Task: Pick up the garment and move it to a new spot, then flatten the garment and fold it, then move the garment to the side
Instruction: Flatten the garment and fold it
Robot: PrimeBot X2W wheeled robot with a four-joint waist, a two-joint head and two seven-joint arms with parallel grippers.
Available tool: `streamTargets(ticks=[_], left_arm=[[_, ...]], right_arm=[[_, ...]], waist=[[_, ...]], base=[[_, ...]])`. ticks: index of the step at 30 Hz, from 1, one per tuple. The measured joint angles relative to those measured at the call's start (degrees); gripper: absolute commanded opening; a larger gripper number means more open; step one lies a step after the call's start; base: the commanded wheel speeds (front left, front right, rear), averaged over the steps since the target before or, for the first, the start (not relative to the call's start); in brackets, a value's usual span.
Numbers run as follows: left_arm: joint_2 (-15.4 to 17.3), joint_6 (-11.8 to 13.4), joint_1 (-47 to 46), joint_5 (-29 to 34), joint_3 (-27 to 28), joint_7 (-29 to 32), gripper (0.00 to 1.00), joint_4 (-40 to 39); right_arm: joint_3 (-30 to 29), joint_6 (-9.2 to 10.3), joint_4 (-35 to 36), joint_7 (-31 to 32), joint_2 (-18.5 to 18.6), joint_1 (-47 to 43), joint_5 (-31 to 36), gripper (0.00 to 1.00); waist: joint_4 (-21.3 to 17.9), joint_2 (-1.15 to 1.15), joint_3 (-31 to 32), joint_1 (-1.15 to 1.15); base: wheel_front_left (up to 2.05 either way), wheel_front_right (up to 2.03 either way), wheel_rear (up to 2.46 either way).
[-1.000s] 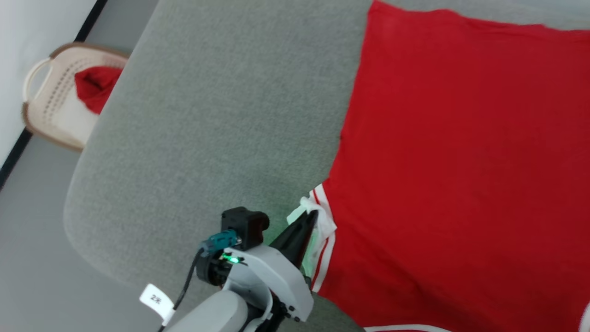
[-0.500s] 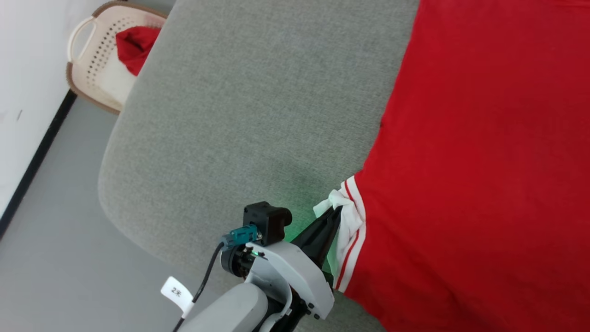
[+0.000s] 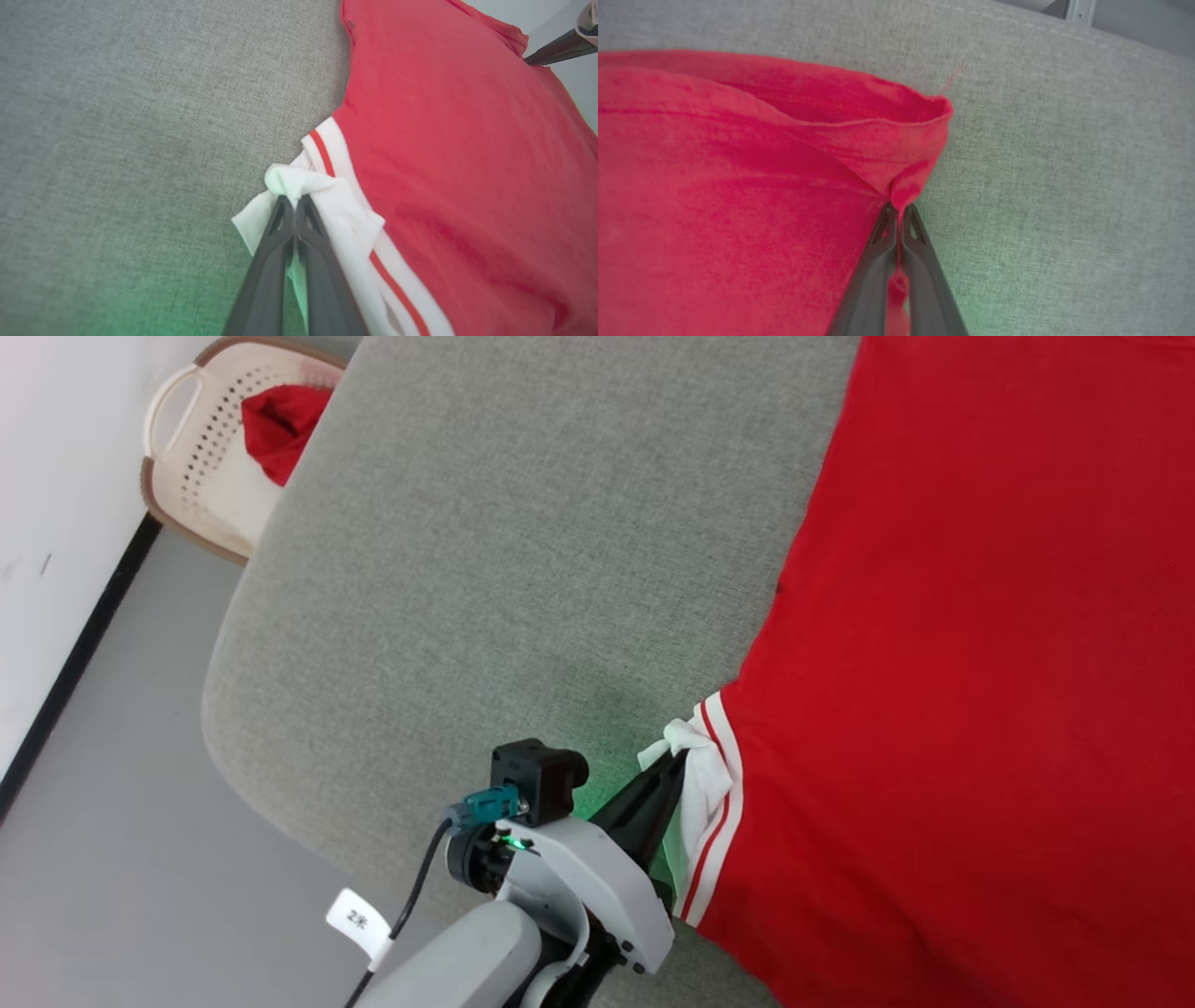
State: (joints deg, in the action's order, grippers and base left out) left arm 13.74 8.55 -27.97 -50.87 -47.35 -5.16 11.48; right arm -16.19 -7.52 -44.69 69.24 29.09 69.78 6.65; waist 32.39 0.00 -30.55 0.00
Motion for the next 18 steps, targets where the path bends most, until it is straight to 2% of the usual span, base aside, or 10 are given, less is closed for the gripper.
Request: streamTargets(ticks=[5,9,11,13,15,16,18], left_arm=[[0.7,0.1,0.0,-0.1,0.3,0.0,0.00,0.3],[1.4,0.7,0.0,-0.1,0.8,-0.1,0.00,0.4],[2.2,1.2,0.1,-0.1,1.1,0.0,0.00,0.2],[2.5,1.4,0.2,-0.2,1.2,0.1,0.00,0.2],[3.1,1.9,0.5,-0.4,1.5,0.1,0.00,0.2],[3.8,2.3,1.2,-0.4,1.7,0.4,0.00,0.0],[4.1,2.5,1.4,-0.6,1.8,0.4,0.00,-0.1]], right_arm=[[-2.4,0.01,1.6,-0.7,-3.0,-1.3,1.4,0.00],[-1.6,0.03,2.1,-1.7,-5.0,-2.2,0.1,0.00],[0.4,0.03,2.3,-1.7,-6.2,-2.9,-2.8,0.00],[1.7,0.03,2.7,-1.7,-6.3,-3.5,-3.9,0.00],[3.4,0.03,3.5,-1.7,-6.3,-4.9,-7.2,0.00],[5.4,0.03,5.0,-1.5,-6.1,-6.7,-10.9,0.00],[7.1,0.03,6.3,-1.4,-5.8,-7.9,-12.7,0.00]], waist=[[-1.1,0.00,1.2,0.00],[-2.3,0.00,2.5,0.00],[-3.4,0.00,3.7,0.00],[-3.8,0.00,4.2,0.00],[-4.5,0.00,5.2,0.00],[-5.4,0.00,6.3,0.00],[-5.8,0.00,6.8,0.00]], base=[[0.00,0.00,0.00],[0.00,0.00,0.00],[0.00,0.00,0.00],[0.00,0.00,0.00],[0.00,0.00,0.00],[0.00,0.00,0.00],[0.00,0.00,0.00]])
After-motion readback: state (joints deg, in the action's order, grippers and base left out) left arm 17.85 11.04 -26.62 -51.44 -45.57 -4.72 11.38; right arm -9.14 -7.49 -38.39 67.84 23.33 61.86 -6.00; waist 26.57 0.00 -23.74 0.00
